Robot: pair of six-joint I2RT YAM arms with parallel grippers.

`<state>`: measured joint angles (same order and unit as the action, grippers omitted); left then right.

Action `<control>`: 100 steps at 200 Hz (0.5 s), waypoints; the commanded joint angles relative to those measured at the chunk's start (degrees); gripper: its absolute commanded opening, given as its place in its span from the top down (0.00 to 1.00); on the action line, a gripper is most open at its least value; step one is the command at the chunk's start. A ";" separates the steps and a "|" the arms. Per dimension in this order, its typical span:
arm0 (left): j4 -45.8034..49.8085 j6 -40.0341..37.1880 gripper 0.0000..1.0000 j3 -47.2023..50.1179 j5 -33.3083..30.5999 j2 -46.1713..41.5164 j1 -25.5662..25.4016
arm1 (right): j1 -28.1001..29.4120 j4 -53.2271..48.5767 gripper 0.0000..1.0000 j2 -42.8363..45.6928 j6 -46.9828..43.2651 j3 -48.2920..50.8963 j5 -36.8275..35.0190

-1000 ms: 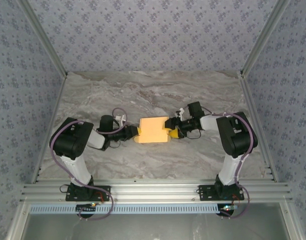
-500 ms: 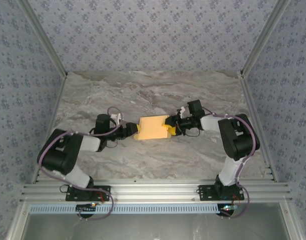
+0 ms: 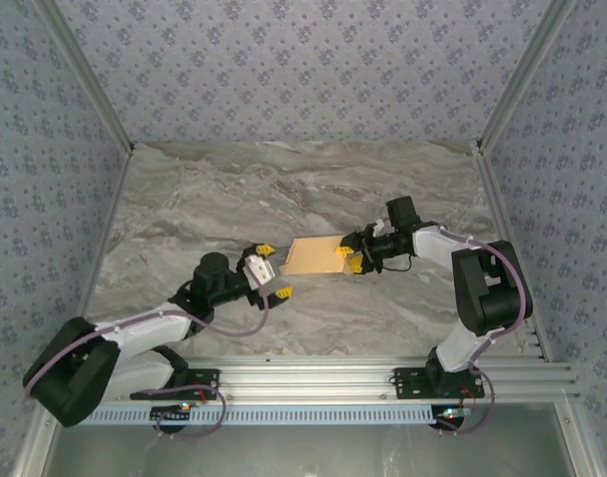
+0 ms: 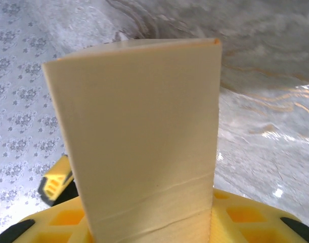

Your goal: Fold the paper box

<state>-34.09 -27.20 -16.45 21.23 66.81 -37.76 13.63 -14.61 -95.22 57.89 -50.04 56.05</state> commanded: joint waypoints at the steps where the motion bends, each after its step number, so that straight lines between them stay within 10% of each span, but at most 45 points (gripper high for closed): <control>1: -0.42 -18.98 0.04 -2.48 -2.60 2.82 -1.54 | -0.44 -6.18 0.58 1.32 1.42 -1.16 2.40; 100: -18.76 -22.33 0.21 -6.55 -3.77 21.71 -1.87 | 1.30 -4.05 0.58 4.89 9.21 0.33 2.07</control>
<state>-45.17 -49.58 -20.47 16.23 86.00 -39.48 14.09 -18.15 -92.73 63.48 -50.09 57.89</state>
